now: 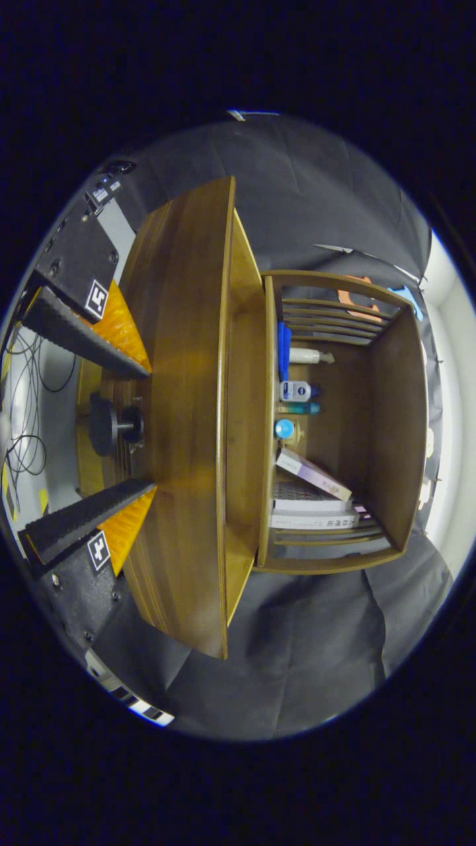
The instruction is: Pull open the drawer, take out the items inside it, and place them on the countertop above the cabinet.
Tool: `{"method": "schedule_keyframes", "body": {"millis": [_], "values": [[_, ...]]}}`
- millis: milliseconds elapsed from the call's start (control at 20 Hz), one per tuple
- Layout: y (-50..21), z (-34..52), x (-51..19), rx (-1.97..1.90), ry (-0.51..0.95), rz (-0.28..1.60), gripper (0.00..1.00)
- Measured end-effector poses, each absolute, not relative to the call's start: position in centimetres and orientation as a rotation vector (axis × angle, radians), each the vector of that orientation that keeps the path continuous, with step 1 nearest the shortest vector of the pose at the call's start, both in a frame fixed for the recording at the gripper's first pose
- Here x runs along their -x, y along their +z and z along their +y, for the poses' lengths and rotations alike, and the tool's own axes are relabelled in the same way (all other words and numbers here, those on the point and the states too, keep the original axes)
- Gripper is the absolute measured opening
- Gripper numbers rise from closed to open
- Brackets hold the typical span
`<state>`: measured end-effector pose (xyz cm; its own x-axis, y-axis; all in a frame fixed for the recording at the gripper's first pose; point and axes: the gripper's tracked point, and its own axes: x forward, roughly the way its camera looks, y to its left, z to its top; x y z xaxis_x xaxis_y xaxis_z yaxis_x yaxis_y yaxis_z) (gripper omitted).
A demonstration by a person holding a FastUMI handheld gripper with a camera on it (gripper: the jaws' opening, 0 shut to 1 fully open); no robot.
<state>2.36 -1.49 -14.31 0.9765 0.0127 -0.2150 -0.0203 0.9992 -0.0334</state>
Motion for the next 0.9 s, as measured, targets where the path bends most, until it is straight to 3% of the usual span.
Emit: {"method": "schedule_keyframes", "body": {"millis": [900], "values": [[-11.5,0.2,-18.6,-0.007,-0.001,0.234,1.0]]}}
